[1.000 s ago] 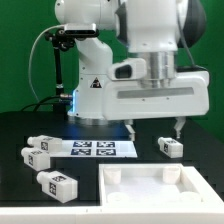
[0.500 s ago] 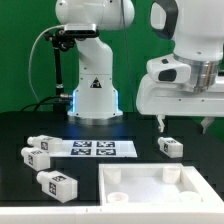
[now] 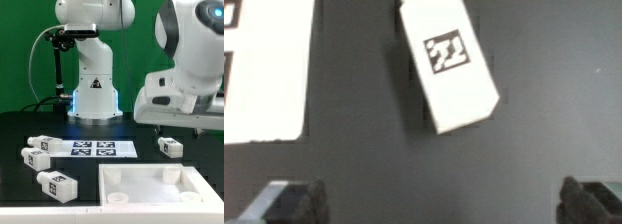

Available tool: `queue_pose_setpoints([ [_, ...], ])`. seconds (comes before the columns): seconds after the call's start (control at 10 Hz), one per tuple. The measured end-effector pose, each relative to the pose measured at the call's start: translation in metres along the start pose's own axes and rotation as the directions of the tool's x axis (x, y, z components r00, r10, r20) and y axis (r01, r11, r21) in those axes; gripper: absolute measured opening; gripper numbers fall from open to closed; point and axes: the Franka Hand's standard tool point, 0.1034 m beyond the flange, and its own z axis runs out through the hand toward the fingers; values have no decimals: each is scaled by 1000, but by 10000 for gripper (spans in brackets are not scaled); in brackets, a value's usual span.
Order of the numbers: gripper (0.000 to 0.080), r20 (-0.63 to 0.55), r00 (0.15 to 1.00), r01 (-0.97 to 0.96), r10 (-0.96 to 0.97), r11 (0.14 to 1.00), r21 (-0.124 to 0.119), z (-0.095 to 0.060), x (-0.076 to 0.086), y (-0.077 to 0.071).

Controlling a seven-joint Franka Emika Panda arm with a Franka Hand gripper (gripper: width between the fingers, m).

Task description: Assemble one leg

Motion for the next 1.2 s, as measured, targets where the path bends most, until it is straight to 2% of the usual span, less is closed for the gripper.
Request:
queue_pose_setpoints([
  [0.1, 649, 107, 994, -5, 4, 1000, 16, -4, -5, 3],
  [0.2, 649, 143, 990, -3, 1, 1000, 15, -7, 0, 1],
  [0.3, 649, 212, 977, -1, 1, 1000, 1, -6, -1, 2],
  [0.4, 649, 223, 975, -3, 3, 1000, 0, -4, 5, 2],
  [0.6, 649, 214, 977, -3, 3, 1000, 2, -5, 6, 1],
  [0.9, 649, 234, 972, -12, 14, 1000, -10, 26, -1, -7],
  [1.1, 649, 239, 971, -20, 27, 999, -30, 50, -8, -16],
  [1.2, 649, 237, 971, -15, 23, 999, -33, 53, -10, -20],
])
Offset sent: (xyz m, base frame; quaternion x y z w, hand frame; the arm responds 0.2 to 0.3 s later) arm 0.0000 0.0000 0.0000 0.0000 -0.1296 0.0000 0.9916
